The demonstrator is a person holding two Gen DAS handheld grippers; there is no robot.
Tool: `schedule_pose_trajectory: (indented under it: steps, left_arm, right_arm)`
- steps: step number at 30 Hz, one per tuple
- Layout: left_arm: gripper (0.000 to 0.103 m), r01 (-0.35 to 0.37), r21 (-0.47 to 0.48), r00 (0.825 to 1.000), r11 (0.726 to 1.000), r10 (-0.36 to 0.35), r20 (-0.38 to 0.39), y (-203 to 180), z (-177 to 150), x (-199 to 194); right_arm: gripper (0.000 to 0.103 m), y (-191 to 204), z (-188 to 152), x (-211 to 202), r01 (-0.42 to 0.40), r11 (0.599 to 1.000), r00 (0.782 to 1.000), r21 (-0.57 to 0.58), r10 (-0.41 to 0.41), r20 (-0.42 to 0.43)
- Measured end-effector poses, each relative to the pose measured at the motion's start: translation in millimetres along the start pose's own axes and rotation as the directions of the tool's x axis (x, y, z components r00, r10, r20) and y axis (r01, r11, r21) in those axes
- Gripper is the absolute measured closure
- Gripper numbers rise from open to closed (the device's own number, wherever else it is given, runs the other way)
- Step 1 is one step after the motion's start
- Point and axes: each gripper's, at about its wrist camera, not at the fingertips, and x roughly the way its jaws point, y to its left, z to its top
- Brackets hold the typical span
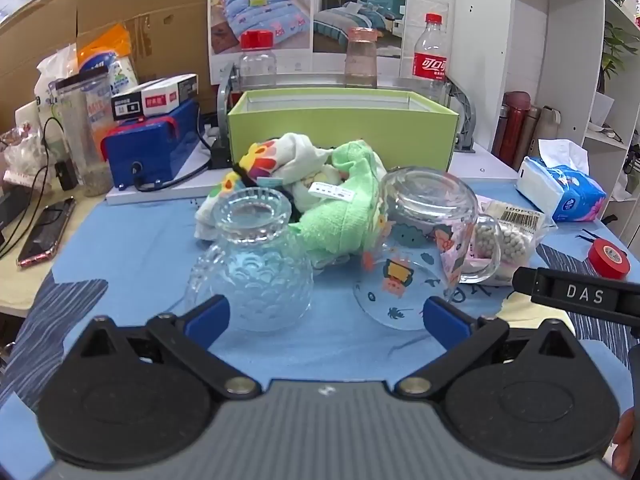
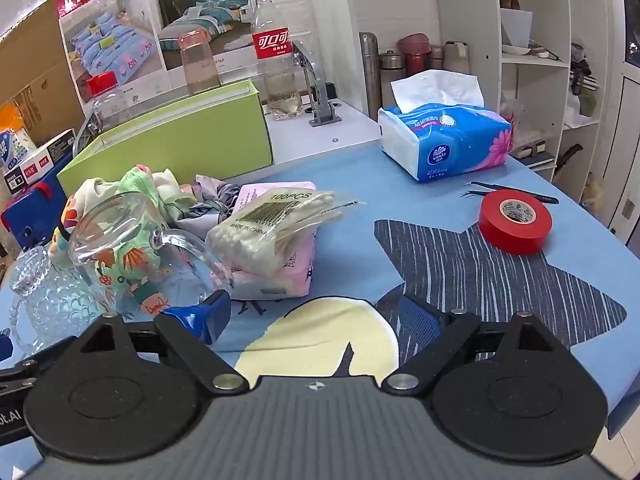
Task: Organize soft objects
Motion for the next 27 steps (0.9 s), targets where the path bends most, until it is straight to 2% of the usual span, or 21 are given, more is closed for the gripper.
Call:
schedule_pose_trajectory:
  steps: [27]
  left_arm:
    - [0.000, 0.019, -0.033, 1.000, 0.999, -0.020, -0.019, 3.9, -1.3, 4.6]
  right_arm:
    - [0.025, 2.3, -0.4, -0.8, -0.010, 1.000, 1.000, -0.004, 0.010, 0.003]
